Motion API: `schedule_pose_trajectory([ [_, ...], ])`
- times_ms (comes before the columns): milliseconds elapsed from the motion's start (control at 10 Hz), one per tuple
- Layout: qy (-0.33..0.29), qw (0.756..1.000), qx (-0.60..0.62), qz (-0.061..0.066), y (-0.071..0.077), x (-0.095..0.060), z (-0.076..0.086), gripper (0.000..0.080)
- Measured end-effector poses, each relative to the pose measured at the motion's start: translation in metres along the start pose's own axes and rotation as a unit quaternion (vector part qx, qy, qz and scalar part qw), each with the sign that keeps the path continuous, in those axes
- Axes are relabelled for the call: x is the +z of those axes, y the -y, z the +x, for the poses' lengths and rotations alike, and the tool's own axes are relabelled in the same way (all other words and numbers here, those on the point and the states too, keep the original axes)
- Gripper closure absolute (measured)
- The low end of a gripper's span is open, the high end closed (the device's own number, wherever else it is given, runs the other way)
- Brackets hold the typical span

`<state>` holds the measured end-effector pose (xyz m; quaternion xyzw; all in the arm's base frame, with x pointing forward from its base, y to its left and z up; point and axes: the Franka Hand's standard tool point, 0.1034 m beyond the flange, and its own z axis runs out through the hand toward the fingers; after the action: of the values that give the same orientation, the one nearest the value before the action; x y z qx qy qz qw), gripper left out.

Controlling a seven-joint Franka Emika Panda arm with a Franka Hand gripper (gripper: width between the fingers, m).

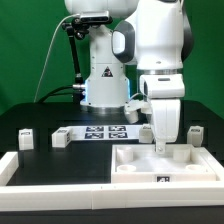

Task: Assemble one leg

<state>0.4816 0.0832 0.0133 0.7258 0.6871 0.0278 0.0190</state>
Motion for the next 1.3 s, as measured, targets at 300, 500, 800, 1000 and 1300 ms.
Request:
schedule_pose_trajectory([
  [300, 0.000, 1.000, 0.002, 0.000, 0.0001, 0.0001, -0.0004, 0.0691],
  [500, 0.000, 1.000, 0.002, 0.000, 0.0001, 0.0001, -0.0006, 0.0525],
  [800, 0.000, 1.000, 0.003, 0.000, 0.0001, 0.0001, -0.0008, 0.0198],
  [1000, 0.000, 1.000, 0.003, 0.000, 0.0001, 0.0001, -0.0009, 0.0158],
  [1300, 0.000, 1.000, 0.003, 0.000, 0.0001, 0.0001, -0.0009, 0.0151],
])
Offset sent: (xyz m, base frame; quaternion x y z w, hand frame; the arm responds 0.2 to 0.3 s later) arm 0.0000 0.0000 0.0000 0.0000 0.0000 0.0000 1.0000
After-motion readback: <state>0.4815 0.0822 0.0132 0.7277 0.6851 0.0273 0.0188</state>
